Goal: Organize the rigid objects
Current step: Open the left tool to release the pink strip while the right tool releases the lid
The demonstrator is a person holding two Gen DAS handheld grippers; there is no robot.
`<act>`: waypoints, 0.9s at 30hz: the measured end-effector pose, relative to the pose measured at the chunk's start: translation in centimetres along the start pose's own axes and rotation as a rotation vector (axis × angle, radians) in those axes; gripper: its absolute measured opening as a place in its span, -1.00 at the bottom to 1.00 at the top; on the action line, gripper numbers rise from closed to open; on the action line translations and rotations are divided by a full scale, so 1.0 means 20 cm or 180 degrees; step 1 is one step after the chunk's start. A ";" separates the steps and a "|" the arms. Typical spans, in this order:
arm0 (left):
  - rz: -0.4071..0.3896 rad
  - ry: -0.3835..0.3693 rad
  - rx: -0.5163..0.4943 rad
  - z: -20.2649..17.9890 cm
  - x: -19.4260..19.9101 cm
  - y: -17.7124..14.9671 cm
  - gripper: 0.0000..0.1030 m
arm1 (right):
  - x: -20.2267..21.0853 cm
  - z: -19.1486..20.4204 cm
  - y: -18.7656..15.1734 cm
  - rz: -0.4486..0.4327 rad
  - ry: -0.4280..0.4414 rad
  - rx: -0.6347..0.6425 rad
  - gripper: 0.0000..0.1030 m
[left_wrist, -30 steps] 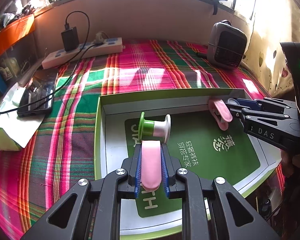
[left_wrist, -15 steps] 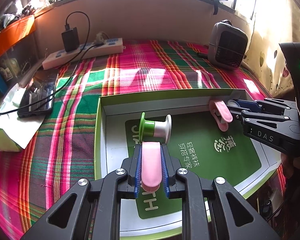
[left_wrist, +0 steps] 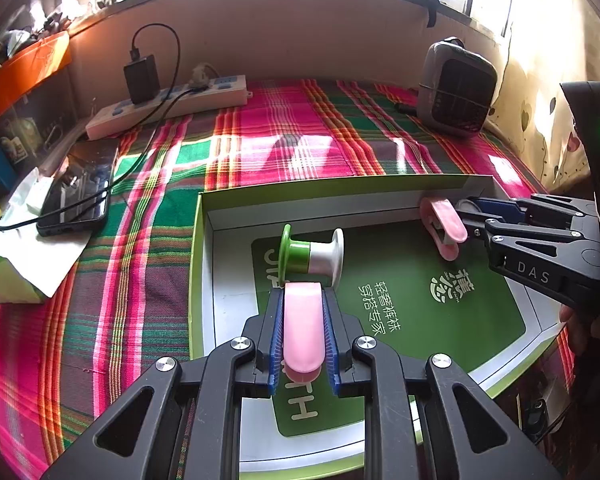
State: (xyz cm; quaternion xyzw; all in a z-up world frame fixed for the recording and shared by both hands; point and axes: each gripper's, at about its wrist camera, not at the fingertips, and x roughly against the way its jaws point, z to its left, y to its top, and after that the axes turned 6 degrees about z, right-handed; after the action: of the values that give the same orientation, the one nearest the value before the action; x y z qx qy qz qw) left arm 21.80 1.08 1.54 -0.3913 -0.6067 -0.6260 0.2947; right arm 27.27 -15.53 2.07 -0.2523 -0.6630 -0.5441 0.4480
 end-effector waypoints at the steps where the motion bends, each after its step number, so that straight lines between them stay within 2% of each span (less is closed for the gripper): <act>1: 0.0000 -0.0001 -0.0002 0.00 0.00 0.00 -0.65 | 0.00 0.00 0.00 -0.0002 0.0005 -0.0003 -0.44; 12: -0.0009 -0.0006 -0.0005 0.00 0.01 -0.01 -0.50 | 0.02 0.00 -0.01 -0.0027 0.0033 -0.0036 -0.36; 16: -0.0024 -0.0003 -0.0006 -0.01 0.03 -0.02 -0.45 | 0.04 0.01 -0.02 -0.0062 0.0002 -0.0027 -0.19; 27: -0.0101 -0.0003 -0.0040 -0.04 0.13 -0.06 -0.38 | 0.13 0.03 -0.08 -0.0139 -0.0072 -0.0023 -0.18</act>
State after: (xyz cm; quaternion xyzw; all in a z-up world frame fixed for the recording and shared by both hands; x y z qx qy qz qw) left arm 19.42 0.73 3.14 -0.3839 -0.6090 -0.6342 0.2820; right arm 24.59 -15.70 3.55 -0.2456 -0.6715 -0.5532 0.4275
